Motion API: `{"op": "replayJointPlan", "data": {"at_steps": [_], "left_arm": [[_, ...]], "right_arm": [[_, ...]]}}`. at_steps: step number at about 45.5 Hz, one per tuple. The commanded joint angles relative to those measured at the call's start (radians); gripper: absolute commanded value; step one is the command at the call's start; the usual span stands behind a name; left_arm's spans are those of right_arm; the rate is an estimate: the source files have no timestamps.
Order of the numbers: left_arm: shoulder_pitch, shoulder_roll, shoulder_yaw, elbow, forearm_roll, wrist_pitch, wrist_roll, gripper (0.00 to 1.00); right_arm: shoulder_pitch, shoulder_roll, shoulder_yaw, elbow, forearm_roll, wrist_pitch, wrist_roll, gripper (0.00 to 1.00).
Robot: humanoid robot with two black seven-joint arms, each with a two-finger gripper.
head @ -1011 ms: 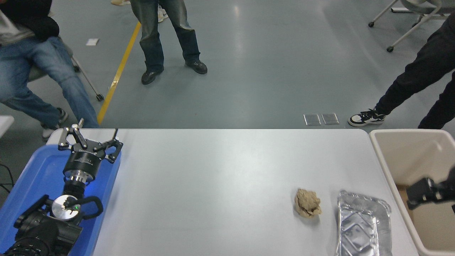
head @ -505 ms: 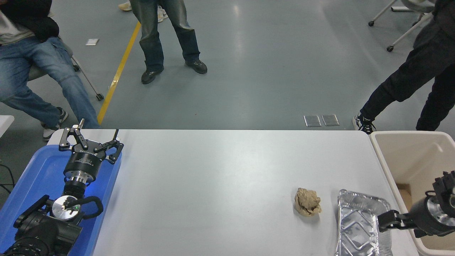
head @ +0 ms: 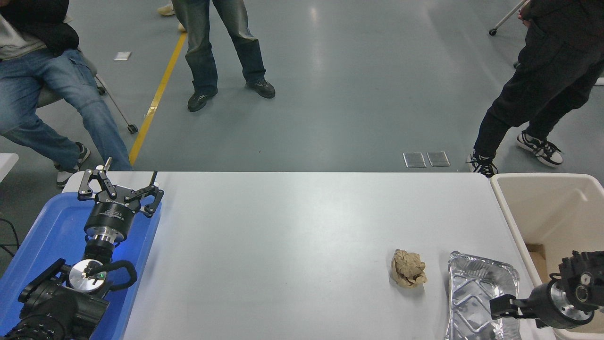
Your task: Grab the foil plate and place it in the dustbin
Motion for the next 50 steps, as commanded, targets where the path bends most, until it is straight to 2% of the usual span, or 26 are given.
{"op": "replayJointPlan", "data": {"at_steps": [1, 23, 31, 37, 43, 46, 50], "left_arm": [[0.0, 0.0, 0.0, 0.0, 0.0, 0.0, 0.0, 0.99], [-0.002, 0.0, 0.002, 0.0, 0.0, 0.0, 0.002, 0.99], [-0.002, 0.0, 0.002, 0.0, 0.0, 0.0, 0.002, 0.99], [-0.002, 0.0, 0.002, 0.0, 0.0, 0.0, 0.002, 0.99], [-0.002, 0.0, 0.002, 0.0, 0.0, 0.0, 0.003, 0.99], [-0.002, 0.0, 0.002, 0.0, 0.0, 0.0, 0.003, 0.99], [-0.002, 0.0, 0.003, 0.0, 0.0, 0.0, 0.003, 0.99]], "right_arm": [[-0.018, 0.013, 0.009, -0.013, -0.022, -0.017, 0.005, 0.0], [0.002, -0.007, 0.008, 0.007, -0.019, -0.016, 0.005, 0.0], [0.097, -0.086, -0.035, 0.074, -0.015, -0.008, 0.006, 0.0], [0.316, -0.197, -0.188, 0.198, -0.013, -0.001, 0.008, 0.0], [0.65, -0.252, -0.449, 0.353, 0.005, 0.035, 0.006, 0.0], [0.852, -0.251, -0.602, 0.409, 0.038, 0.056, 0.006, 0.0], [1.164, -0.188, -0.837, 0.478, 0.1, 0.104, 0.008, 0.0]]}}
